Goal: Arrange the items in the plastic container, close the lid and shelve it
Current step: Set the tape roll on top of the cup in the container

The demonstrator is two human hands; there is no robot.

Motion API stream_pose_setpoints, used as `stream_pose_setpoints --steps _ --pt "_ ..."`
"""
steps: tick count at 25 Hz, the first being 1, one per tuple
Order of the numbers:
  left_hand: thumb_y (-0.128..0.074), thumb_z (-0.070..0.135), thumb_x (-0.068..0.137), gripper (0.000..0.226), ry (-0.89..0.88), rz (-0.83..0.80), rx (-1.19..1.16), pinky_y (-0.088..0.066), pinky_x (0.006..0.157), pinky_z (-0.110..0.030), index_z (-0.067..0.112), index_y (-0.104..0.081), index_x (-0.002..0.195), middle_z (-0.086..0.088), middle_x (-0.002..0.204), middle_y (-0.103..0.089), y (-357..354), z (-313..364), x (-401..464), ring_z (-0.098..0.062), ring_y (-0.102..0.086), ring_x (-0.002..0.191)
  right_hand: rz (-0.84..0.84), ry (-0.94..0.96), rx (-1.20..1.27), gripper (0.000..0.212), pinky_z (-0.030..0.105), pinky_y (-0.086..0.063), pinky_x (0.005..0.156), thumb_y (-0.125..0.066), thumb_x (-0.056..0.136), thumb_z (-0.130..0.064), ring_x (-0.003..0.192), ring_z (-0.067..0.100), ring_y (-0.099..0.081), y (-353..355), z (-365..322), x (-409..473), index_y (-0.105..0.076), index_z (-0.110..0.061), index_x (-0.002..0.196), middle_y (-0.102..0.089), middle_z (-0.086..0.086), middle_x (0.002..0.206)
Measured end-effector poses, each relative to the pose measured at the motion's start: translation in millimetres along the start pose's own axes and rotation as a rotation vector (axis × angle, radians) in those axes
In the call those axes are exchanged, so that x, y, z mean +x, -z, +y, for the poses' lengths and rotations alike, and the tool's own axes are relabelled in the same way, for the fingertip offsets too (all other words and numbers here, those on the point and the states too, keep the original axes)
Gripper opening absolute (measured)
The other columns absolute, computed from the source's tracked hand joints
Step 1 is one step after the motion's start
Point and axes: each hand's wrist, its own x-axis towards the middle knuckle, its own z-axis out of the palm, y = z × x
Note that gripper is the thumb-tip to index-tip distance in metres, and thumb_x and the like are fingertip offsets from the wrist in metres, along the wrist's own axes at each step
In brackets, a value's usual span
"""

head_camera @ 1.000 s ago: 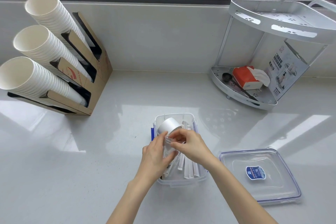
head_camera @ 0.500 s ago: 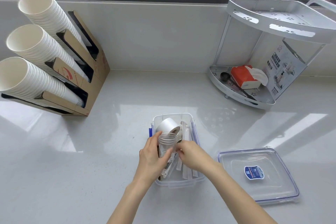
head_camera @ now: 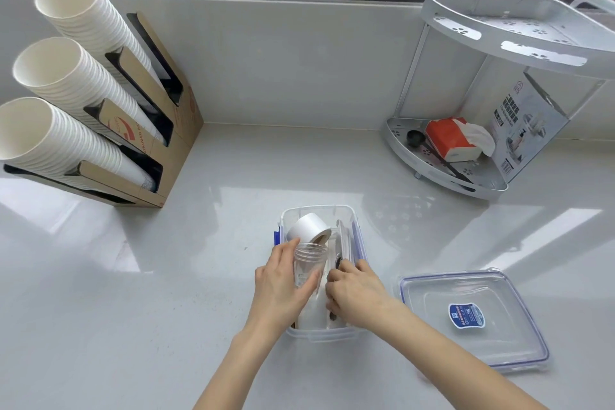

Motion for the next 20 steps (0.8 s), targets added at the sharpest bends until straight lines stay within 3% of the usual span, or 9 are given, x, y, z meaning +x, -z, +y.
stream_pose_setpoints --steps 2,4,7,9,11,14,17,18,20 --pt "-0.052 0.038 0.086 0.056 -0.039 0.019 0.103 -0.022 0.092 -0.022 0.017 -0.034 0.135 0.003 0.135 -0.043 -3.4 0.4 -0.5 -0.013 -0.044 0.123 -0.037 -0.075 -0.015 0.037 0.016 -0.046 0.055 -0.080 0.023 -0.053 0.057 0.011 -0.062 -5.1 2.6 -2.0 -0.067 -0.023 0.041 -0.063 -0.011 0.049" --pt "-0.050 0.038 0.085 0.048 -0.085 0.040 0.226 -0.020 0.084 -0.020 0.017 -0.045 0.127 0.004 0.124 -0.053 -6.3 -1.6 -1.3 -0.014 -0.052 0.115 0.060 -0.105 -0.017 0.038 0.013 -0.042 0.052 -0.078 0.015 -0.050 0.047 0.008 -0.058 -16.6 6.2 1.5 -0.061 -0.022 0.032 -0.056 -0.011 0.038" --pt "-0.060 0.038 0.070 0.032 -0.198 0.110 0.421 -0.029 0.074 -0.021 0.021 -0.065 0.096 0.009 0.086 -0.067 -13.7 -9.1 -2.7 -0.011 -0.067 0.079 0.116 -0.105 -0.057 0.032 0.017 -0.035 0.059 -0.079 0.026 -0.041 0.046 0.008 -0.057 -19.2 1.6 0.3 -0.059 -0.019 0.036 -0.057 -0.006 0.038" --pt "-0.078 0.035 0.059 0.034 -0.212 0.143 0.442 -0.029 0.071 -0.023 0.023 -0.067 0.089 0.010 0.076 -0.067 -17.9 -12.2 -1.5 -0.011 -0.066 0.070 0.134 -0.130 0.000 0.031 0.016 -0.043 0.053 -0.079 0.031 -0.040 0.046 0.007 -0.057 -19.4 1.5 -0.1 -0.057 -0.019 0.038 -0.057 -0.004 0.038" --pt "-0.082 0.033 0.055 0.037 -0.209 0.134 0.463 -0.024 0.068 -0.026 0.022 -0.067 0.087 0.010 0.075 -0.067 -19.6 -12.0 -2.1 -0.011 -0.066 0.069 0.185 -0.137 0.040 0.025 0.017 -0.046 0.053 -0.073 0.043 -0.039 0.050 0.007 -0.059 -19.9 0.4 -0.3 -0.059 -0.018 0.043 -0.060 -0.002 0.043" --pt "-0.072 0.034 0.065 0.026 -0.219 0.149 0.514 -0.023 0.071 -0.028 0.023 -0.067 0.088 0.008 0.078 -0.066 -20.0 -10.6 -3.1 -0.011 -0.066 0.071 0.256 -0.153 0.068 0.027 0.017 -0.046 0.057 -0.046 0.061 -0.035 0.055 0.008 -0.061 -22.6 -0.9 0.7 -0.064 -0.017 0.051 -0.063 -0.001 0.051" --pt "-0.075 0.034 0.060 0.026 -0.208 0.157 0.523 -0.024 0.076 -0.031 0.023 -0.068 0.083 0.006 0.085 -0.069 -21.6 -14.4 -2.8 -0.013 -0.060 0.086 0.370 -0.201 0.219 0.017 0.019 -0.049 0.054 -0.069 0.059 -0.033 0.060 0.013 -0.063 -15.7 -2.1 -3.6 -0.063 -0.019 0.066 -0.065 -0.004 0.064" --pt "-0.080 0.033 0.056 0.031 -0.208 0.143 0.525 -0.024 0.077 -0.032 0.024 -0.069 0.083 0.007 0.086 -0.070 -22.4 -16.0 -3.1 -0.012 -0.052 0.091 0.379 -0.217 0.303 0.022 0.024 -0.050 0.061 -0.072 0.064 -0.029 0.069 0.019 -0.064 -14.7 -1.9 -4.4 -0.063 -0.014 0.077 -0.066 -0.001 0.074" --pt "-0.083 0.033 0.052 0.036 -0.219 0.122 0.513 -0.023 0.078 -0.032 0.026 -0.069 0.085 0.012 0.083 -0.070 -22.4 -16.2 -3.4 -0.012 -0.045 0.092 0.352 -0.197 0.405 0.030 0.034 -0.044 0.083 -0.059 0.083 -0.022 0.098 0.027 -0.060 -11.6 -0.1 -3.9 -0.055 -0.008 0.109 -0.064 0.008 0.103"
